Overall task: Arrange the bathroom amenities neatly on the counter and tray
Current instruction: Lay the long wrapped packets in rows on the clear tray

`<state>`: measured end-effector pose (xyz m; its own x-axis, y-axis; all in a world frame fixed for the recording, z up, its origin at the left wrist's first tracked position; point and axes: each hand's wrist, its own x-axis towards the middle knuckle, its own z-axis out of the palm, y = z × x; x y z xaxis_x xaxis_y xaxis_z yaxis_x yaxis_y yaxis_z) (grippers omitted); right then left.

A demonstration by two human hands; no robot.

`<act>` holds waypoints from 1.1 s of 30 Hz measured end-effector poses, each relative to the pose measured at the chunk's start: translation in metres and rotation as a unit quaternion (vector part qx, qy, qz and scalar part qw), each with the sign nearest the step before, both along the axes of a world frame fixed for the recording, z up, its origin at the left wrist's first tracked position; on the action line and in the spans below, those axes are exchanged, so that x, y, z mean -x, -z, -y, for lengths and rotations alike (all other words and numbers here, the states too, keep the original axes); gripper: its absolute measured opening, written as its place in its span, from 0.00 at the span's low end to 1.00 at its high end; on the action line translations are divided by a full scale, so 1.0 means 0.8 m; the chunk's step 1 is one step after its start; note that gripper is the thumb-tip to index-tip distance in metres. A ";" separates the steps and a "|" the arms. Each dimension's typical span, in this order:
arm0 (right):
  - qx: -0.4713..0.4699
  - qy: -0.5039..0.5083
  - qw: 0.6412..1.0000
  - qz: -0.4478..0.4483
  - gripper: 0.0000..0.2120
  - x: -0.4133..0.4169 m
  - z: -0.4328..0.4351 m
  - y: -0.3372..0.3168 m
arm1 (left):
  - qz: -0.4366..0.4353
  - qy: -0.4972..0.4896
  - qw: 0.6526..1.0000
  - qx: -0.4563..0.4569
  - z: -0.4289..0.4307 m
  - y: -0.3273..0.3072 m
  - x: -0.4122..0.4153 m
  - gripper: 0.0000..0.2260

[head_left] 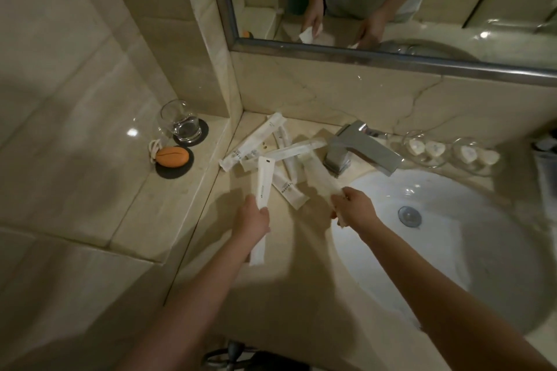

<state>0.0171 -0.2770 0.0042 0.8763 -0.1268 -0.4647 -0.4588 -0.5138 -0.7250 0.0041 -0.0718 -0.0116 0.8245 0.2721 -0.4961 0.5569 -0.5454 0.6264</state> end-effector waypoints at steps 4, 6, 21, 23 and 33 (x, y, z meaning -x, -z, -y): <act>-0.060 -0.001 0.998 0.024 0.10 0.030 0.037 -0.025 | 0.070 0.018 0.995 0.070 0.032 -0.037 -0.001 0.06; -0.101 -0.005 0.994 0.037 0.10 0.041 0.057 -0.042 | 0.101 0.019 0.989 0.102 0.055 -0.054 -0.002 0.07; -0.206 0.052 0.973 0.093 0.08 0.163 0.286 -0.098 | 0.185 0.091 0.939 0.275 0.286 -0.124 0.013 0.10; -0.200 0.050 0.975 0.087 0.08 0.176 0.313 -0.097 | 0.142 0.112 0.938 0.295 0.321 -0.125 0.016 0.06; -0.271 0.388 0.862 0.184 0.06 0.227 0.447 -0.064 | 0.119 0.198 0.936 0.267 0.454 -0.099 0.035 0.06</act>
